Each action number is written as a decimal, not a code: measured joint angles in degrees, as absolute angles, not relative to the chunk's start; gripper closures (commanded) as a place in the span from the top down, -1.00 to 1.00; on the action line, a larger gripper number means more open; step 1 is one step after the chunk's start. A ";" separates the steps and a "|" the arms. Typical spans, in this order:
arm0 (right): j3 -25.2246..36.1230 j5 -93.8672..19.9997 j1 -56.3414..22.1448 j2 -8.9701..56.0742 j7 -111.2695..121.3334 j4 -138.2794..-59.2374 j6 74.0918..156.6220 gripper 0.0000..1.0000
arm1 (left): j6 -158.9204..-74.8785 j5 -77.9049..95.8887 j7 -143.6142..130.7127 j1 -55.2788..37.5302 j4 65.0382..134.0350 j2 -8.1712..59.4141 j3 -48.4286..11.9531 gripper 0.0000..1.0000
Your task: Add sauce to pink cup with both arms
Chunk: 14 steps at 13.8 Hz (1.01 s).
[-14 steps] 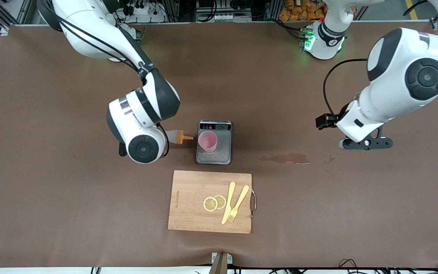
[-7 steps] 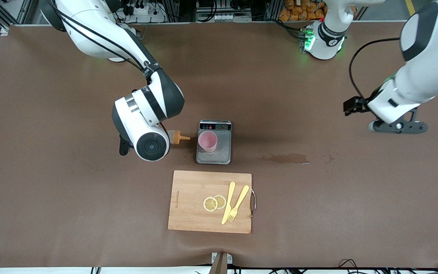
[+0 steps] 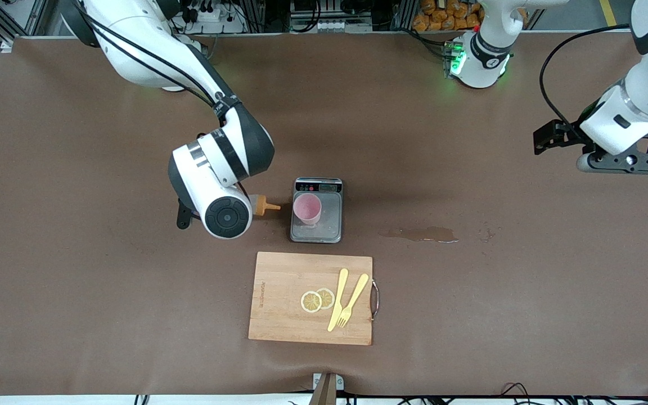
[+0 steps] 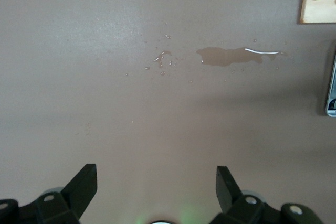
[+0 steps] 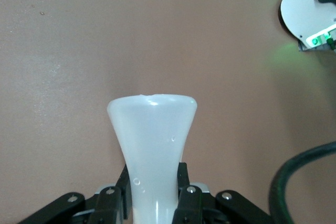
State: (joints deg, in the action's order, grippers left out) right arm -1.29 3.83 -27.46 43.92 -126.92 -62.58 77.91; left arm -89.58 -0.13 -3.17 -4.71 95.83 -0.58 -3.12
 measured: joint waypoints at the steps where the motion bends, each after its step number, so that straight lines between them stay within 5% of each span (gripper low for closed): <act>1: -1.34 3.83 -27.48 44.00 -127.35 -62.60 78.27 -0.63 | -88.91 -0.13 -2.87 -4.71 95.41 -0.74 -2.82 1.00; 7: -1.56 3.83 -27.59 44.06 -128.37 -62.63 78.98 -0.98 | -85.84 -0.13 -2.52 -4.99 93.05 -1.18 -2.64 1.00; 14: -1.71 3.82 -28.92 44.10 -129.09 -62.67 79.03 -1.00 | -85.89 -0.13 -2.47 -5.78 92.92 -1.25 -2.59 1.00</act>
